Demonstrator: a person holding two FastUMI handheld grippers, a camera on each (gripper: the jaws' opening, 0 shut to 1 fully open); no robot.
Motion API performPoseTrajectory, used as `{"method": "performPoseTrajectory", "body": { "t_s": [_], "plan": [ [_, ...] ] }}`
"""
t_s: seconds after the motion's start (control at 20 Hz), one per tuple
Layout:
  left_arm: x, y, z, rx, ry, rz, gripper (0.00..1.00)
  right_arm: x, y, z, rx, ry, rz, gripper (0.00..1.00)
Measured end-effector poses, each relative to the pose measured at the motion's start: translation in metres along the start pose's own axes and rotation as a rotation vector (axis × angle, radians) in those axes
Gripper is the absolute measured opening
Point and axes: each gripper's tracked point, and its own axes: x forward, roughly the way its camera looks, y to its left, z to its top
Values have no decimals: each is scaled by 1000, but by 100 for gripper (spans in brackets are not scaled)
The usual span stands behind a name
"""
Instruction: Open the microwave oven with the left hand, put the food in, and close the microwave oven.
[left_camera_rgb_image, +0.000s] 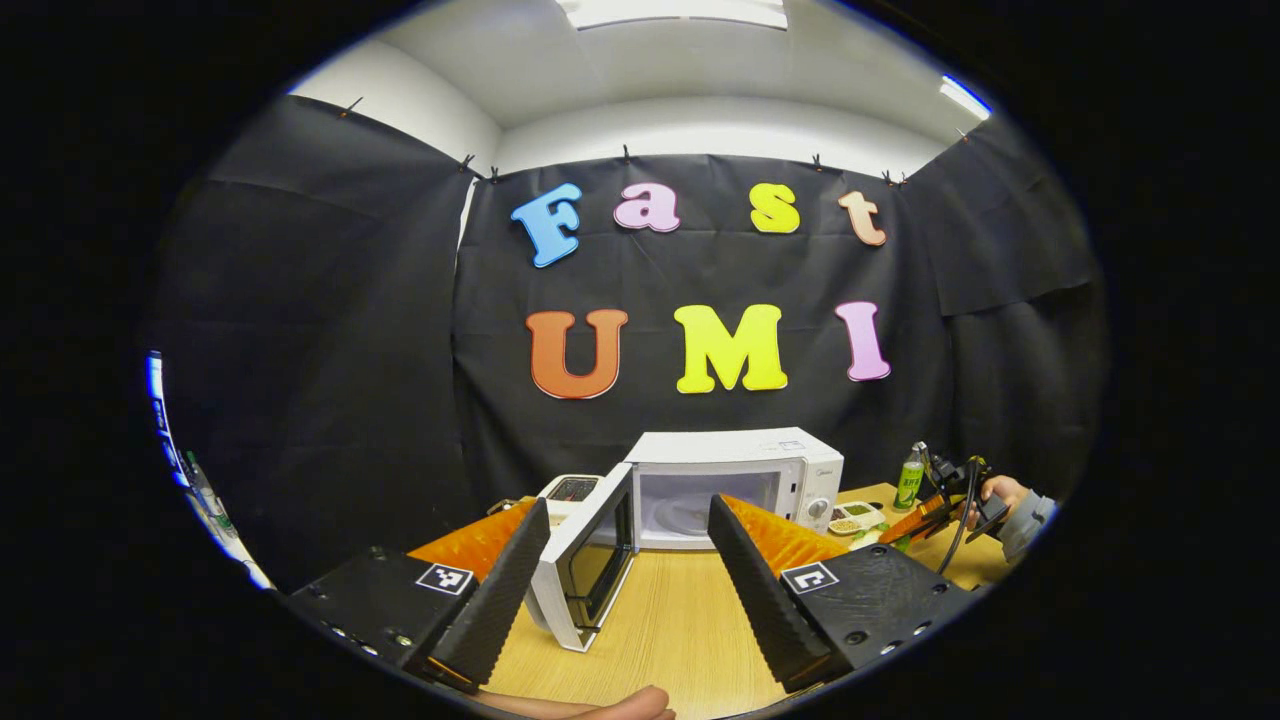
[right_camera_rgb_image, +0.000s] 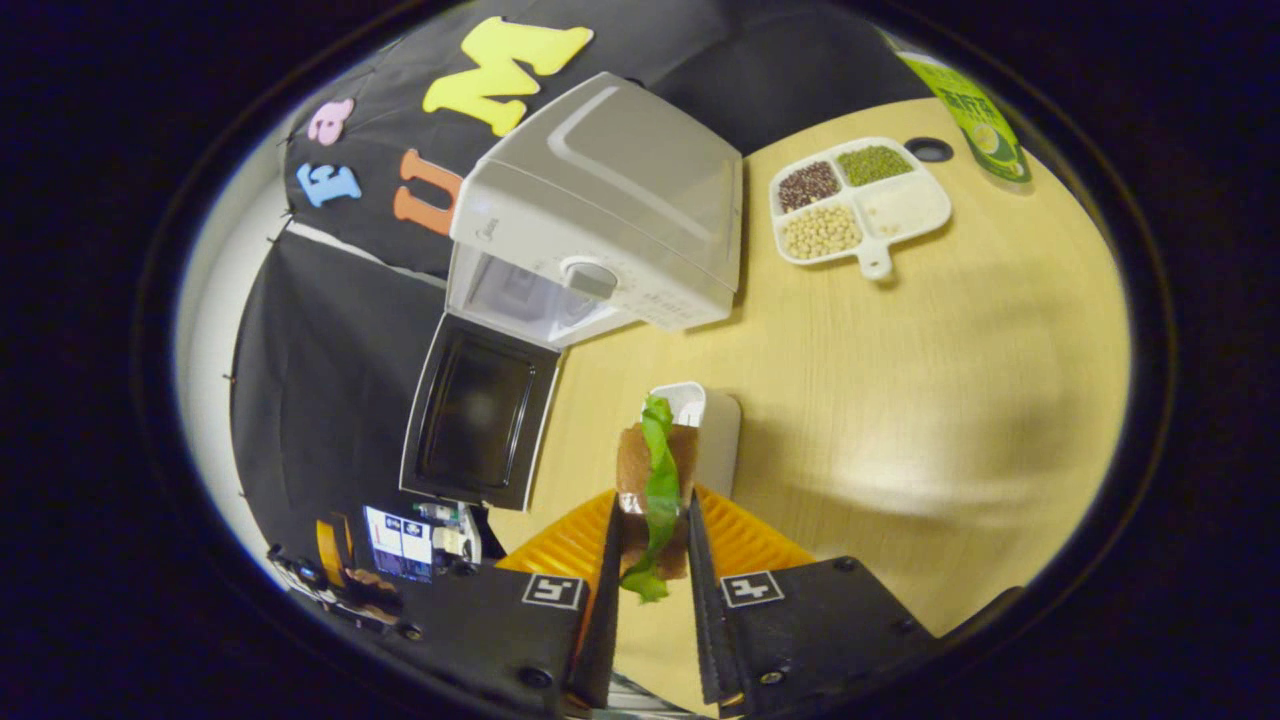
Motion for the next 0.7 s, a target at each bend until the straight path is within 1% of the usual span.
{"method": "performPoseTrajectory", "body": {
  "t_s": [0.05, 0.1, 0.15, 0.35, 0.45, 0.6, 0.7],
  "plan": [
    [-3, 2, 7, 9, -17, -2, 96, -10, 3, -2, -25, -11, -9, 26],
    [-6, 3, 10, 20, -29, -3, 96, -17, 7, -3, -36, -25, -18, 26],
    [-8, 3, 12, 30, -39, -6, 96, -23, 14, -2, -53, -47, -36, 34],
    [-20, 2, 19, 37, -59, -23, 95, -58, 34, -3, -168, -141, -140, 34],
    [-25, 3, 19, 31, -63, -29, 95, -75, 48, -5, -244, -194, -194, 34],
    [-33, 0, 13, 33, -55, -41, 95, -93, 68, -13, -399, -265, -295, 34],
    [-42, 8, 11, 81, -61, -2, 96, -102, 79, -25, -510, -293, -373, 34]
  ]
}}
